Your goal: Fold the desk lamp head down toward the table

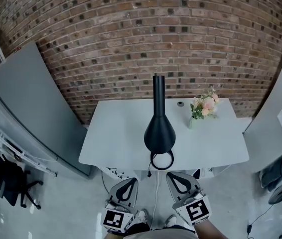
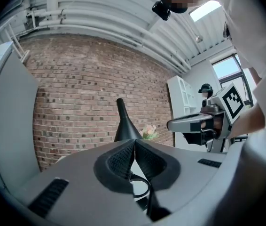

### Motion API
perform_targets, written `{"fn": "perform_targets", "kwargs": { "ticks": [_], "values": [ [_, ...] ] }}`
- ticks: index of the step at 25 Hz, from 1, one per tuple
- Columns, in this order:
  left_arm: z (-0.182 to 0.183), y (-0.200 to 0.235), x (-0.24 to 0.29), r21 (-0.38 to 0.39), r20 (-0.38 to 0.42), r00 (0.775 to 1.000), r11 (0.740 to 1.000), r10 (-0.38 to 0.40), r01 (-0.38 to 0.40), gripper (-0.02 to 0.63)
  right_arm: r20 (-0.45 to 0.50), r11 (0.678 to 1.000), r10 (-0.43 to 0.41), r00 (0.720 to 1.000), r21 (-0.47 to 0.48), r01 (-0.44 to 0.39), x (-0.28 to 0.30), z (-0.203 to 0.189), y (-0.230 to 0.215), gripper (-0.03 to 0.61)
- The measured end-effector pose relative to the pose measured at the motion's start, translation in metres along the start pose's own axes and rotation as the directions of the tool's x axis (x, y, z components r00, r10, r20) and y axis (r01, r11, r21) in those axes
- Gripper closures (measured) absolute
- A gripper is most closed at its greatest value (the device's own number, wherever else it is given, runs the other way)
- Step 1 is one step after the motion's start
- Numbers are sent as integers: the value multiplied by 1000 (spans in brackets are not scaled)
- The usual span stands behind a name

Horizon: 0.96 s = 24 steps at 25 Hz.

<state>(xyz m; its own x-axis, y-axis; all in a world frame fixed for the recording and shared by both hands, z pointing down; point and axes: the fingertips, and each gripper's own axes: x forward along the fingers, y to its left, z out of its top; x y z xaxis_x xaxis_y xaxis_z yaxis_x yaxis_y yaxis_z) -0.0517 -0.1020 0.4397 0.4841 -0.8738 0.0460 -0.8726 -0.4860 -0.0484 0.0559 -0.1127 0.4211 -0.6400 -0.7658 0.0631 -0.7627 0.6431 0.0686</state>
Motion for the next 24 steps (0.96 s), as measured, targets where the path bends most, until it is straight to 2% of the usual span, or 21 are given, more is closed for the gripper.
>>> {"fn": "perform_targets", "kwargs": {
  "ticks": [3,10,18,24],
  "values": [
    [6,-2,-1,14,7,1000,1000,-20,20,603,36,1000,-5,999,12,4,6,11,4,561],
    [15,9,-4,30,31,999,999,-44,43,603,51,1000,7,999,-13,-6,21,23,18,561],
    [10,10,-2,25,31,995,996,-90,90,601,27,996,-1,1000,89,-1,24,21,17,561],
    [8,20,4,15,42,993,994,-110,109,601,51,999,-19,999,43,16,35,36,17,561]
  ]
}}
